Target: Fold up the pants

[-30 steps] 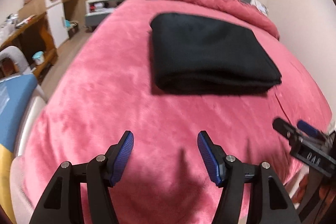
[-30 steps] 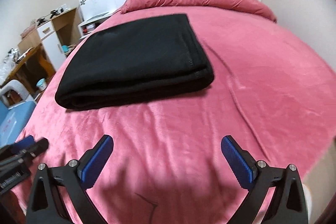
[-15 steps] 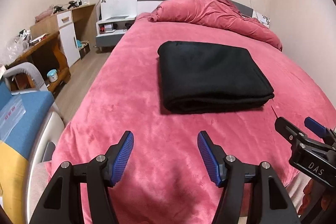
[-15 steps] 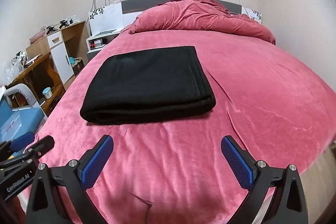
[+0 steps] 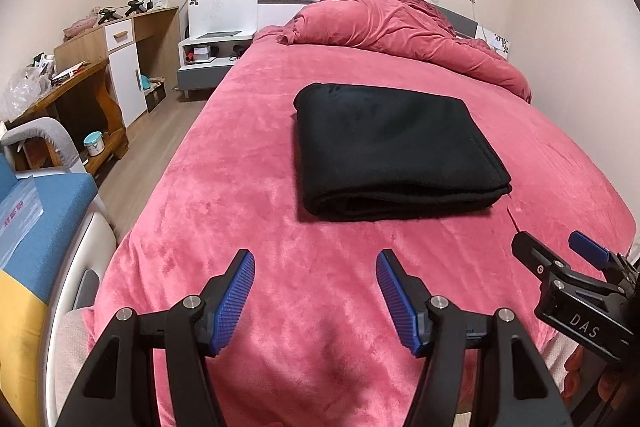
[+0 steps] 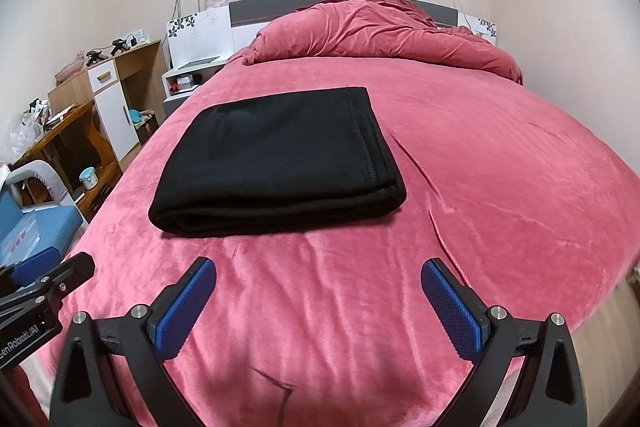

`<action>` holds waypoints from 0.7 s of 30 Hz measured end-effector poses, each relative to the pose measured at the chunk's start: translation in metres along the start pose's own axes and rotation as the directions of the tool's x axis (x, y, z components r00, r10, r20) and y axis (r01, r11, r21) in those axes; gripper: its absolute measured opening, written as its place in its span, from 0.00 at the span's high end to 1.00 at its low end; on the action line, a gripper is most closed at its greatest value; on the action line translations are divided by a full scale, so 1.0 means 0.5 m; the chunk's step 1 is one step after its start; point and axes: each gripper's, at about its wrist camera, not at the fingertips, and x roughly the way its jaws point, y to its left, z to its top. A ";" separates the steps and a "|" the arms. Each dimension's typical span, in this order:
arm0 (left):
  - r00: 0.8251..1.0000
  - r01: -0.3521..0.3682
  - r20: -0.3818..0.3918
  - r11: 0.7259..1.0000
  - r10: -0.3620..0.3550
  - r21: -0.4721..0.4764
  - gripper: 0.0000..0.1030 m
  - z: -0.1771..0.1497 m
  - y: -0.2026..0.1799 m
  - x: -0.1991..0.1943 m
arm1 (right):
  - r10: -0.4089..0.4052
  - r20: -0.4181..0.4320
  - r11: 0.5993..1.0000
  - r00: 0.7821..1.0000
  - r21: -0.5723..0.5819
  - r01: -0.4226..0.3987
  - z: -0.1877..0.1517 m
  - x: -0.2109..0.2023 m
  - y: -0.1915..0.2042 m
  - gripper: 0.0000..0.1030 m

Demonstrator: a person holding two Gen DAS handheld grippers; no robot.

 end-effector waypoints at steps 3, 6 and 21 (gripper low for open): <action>1.000 -0.001 -0.003 1.000 0.001 0.004 0.37 0.000 -0.002 0.002 | 0.001 -0.004 1.000 1.000 0.000 -0.001 -0.001 0.002 -0.002 0.00; 1.000 0.002 -0.003 1.000 -0.002 0.004 0.37 0.000 -0.002 0.003 | 0.000 -0.010 1.000 1.000 0.002 0.000 -0.001 0.005 -0.003 0.00; 1.000 0.013 -0.013 1.000 -0.013 0.001 0.37 -0.004 -0.003 0.005 | 0.007 -0.034 1.000 0.999 0.016 -0.007 -0.004 0.015 -0.004 0.00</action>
